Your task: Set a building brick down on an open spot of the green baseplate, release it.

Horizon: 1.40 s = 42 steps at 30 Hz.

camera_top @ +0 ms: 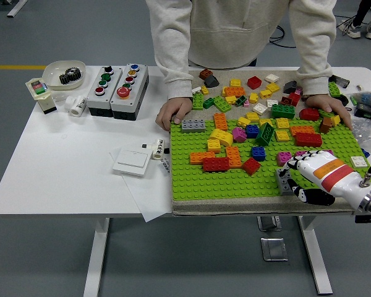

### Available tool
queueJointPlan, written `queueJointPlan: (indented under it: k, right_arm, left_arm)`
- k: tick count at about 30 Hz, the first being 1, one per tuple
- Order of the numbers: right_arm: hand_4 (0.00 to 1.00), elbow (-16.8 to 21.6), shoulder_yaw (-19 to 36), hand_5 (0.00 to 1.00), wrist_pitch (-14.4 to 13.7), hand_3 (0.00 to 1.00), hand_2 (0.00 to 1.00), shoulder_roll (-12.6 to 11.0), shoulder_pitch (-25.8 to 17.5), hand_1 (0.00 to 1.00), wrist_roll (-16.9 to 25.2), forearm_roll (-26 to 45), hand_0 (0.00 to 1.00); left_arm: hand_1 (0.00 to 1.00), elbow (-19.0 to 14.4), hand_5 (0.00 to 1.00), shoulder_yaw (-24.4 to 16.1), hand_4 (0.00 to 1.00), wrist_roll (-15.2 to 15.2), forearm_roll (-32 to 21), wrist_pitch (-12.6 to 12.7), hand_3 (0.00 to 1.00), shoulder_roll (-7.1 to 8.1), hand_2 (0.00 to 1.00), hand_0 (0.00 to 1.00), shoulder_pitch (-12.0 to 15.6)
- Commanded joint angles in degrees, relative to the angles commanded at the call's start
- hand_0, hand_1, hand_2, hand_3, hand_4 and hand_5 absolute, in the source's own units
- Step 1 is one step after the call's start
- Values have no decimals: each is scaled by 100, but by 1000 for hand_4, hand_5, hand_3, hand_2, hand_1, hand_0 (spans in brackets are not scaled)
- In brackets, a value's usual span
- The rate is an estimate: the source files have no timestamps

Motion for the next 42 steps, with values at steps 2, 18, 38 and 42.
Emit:
queueJointPlan:
  k: [2,18,38,42]
  right_arm:
    - [418,-46,68,283,-10,654,726,10,13,666,-25,83,717]
    - [894,-1226,424,324,76,875,743,-10,828,657,-354,-273,655]
    - [866,-2384,-344,300,178,699,401,173,1622,337,91,-248,369]
    - [833,-2604,-529,295,167,633,377,224,1774,310,223,-347,370]
  left_arm:
    - [680,0,594,1,558,-2,-2,1,546,-1,644,606,3]
    - [680,4,595,21,558,-13,-46,1,547,20,642,606,-28]
    - [681,-2,596,46,558,-22,-101,5,546,26,642,607,-44]
    - [681,-3,597,49,558,-21,-103,4,546,27,642,608,-47]
